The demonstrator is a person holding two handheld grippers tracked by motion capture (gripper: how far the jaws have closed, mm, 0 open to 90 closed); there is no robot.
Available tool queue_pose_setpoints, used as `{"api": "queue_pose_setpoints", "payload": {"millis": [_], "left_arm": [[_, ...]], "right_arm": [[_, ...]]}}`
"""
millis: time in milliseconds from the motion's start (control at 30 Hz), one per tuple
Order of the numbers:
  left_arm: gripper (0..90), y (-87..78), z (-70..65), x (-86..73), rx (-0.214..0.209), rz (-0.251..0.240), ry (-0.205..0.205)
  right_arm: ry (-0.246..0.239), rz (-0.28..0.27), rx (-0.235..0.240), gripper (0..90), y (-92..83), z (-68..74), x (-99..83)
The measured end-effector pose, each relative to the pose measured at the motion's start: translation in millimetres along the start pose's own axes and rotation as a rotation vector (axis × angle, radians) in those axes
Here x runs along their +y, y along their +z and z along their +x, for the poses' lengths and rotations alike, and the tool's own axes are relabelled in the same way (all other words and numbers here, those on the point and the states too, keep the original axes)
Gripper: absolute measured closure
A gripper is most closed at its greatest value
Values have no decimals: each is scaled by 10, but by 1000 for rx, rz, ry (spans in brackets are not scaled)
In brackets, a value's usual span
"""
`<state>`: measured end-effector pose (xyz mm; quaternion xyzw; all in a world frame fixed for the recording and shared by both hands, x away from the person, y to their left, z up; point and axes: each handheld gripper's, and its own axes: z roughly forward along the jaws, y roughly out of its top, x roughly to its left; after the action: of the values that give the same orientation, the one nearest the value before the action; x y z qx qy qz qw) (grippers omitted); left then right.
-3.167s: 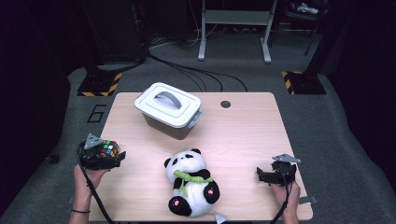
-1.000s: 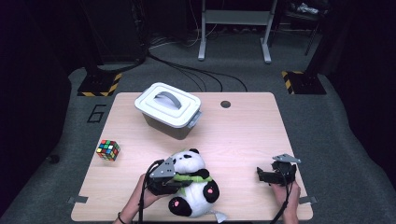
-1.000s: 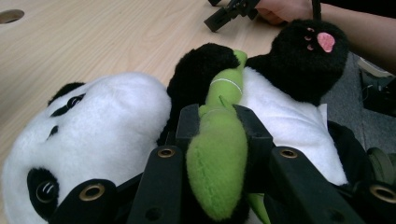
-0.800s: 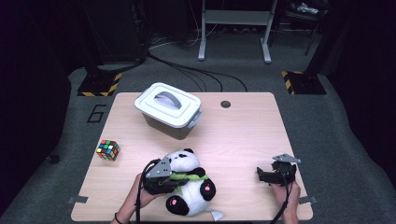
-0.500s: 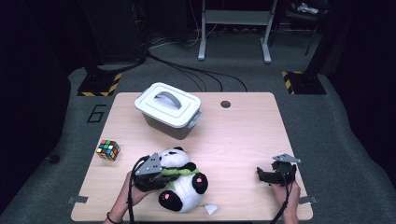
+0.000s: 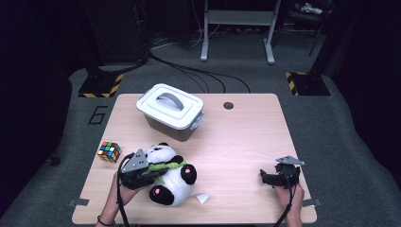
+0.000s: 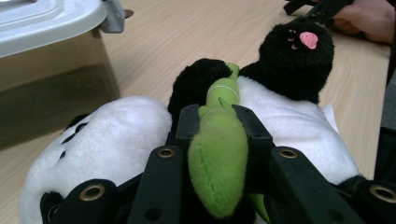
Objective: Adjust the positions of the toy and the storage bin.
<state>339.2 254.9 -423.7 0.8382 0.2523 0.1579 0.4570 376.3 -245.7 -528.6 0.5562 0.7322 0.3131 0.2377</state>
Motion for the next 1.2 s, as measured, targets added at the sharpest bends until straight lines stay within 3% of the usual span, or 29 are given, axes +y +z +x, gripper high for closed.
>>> {"api": "queue_pose_setpoints", "payload": {"millis": [433,733,1067,1167,1200], "left_arm": [[744,-25,184,-105,119,-10,-92],[743,-62,342,-181,159,-15,-134],[733,-26,396,-265,161,2,-155],[688,-25,399,-270,170,8,-154],[618,-33,403,-266,185,9,-166]], "right_arm": [[0,0,-1,28,0,0,0],[0,0,-1,28,0,0,0],[2,1,-2,28,-1,0,0],[2,0,-3,28,0,1,0],[2,1,-3,28,-1,0,0]]}}
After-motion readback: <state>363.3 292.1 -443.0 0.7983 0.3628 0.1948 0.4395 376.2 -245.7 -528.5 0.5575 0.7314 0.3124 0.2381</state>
